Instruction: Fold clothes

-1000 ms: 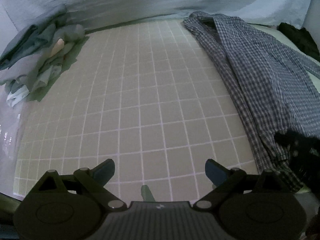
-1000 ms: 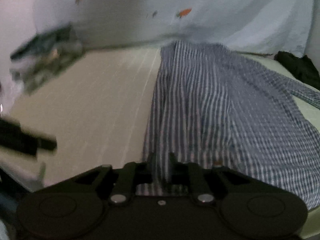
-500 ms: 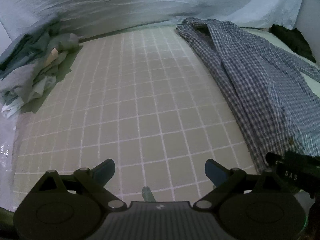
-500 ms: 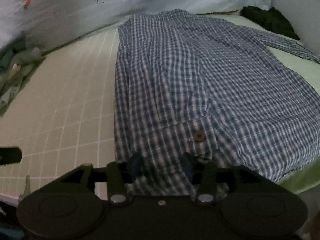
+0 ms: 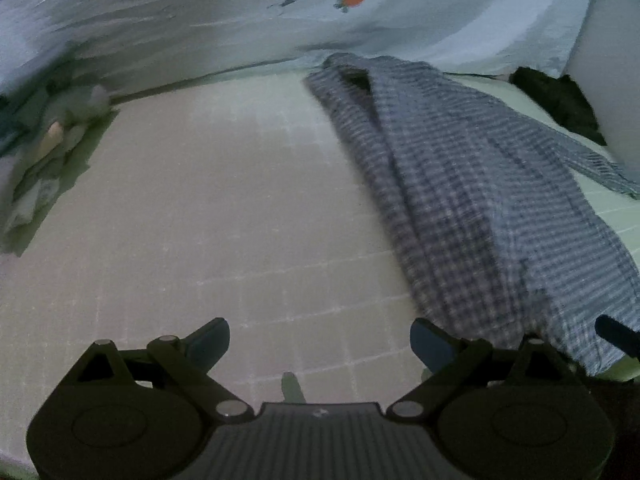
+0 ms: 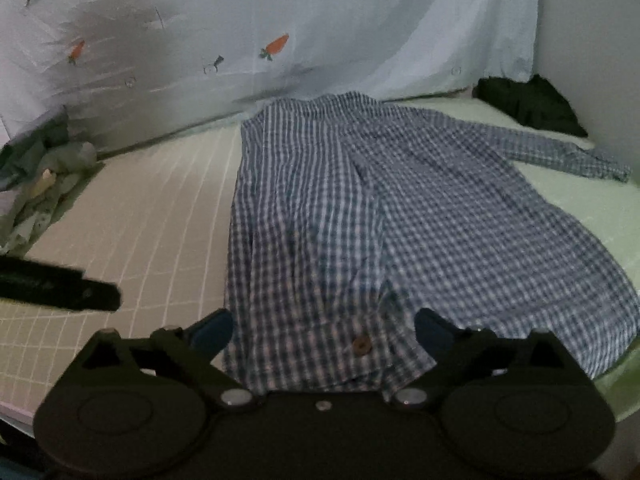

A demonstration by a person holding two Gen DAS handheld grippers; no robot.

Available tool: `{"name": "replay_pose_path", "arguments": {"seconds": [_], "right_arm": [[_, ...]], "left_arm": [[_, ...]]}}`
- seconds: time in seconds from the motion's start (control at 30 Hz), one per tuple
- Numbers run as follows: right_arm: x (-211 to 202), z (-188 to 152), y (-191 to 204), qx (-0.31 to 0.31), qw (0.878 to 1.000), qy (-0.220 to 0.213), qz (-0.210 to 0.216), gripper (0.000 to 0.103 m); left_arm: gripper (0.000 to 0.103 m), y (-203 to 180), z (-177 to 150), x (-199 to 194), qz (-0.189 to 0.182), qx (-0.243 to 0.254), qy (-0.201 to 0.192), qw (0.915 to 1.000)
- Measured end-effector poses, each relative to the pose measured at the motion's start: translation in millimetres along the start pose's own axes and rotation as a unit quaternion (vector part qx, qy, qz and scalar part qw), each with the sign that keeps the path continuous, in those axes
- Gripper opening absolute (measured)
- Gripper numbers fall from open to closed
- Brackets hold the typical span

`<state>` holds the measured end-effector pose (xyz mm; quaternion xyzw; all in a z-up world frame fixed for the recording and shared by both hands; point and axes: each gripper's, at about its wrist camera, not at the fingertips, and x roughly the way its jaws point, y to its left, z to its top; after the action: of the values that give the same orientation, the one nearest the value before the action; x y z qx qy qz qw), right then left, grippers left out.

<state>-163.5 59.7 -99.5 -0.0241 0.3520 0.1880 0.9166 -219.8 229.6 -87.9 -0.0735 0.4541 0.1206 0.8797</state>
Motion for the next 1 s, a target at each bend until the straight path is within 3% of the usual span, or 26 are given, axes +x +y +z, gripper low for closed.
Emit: {"name": "replay_pose_path", "arguments": {"seconds": [0.27, 0.4, 0.53, 0.73, 1.0], "right_arm": [[7.0, 12.0, -46.9, 0.015, 1.000, -0.013, -0.011, 0.103], [25.7, 26.3, -91.5, 0.027, 1.000, -0.001, -0.007, 0.103], [52.0, 47.4, -147.9, 0.021, 1.000, 0.022, -0.004, 0.103], [88.4, 73.7, -245.1, 0.021, 0.998, 0.047, -0.031, 0.103], [123.7, 96.1, -390.7, 0.117, 0.988, 0.070, -0.071, 0.103]], "left_arm": [[0.097, -59.4, 25.9, 17.3, -0.008, 0.019, -0.006, 0.9998], [0.097, -97.3, 44.8, 35.4, 0.004, -0.004, -0.002, 1.0000], [0.097, -139.1, 64.9, 51.1, 0.020, -0.033, -0.005, 0.9992], [0.097, -192.9, 85.7, 68.0, 0.051, -0.078, -0.002, 0.9957], [0.097, -240.8, 91.0, 72.1, 0.094, -0.129, 0.011, 0.9872]]}}
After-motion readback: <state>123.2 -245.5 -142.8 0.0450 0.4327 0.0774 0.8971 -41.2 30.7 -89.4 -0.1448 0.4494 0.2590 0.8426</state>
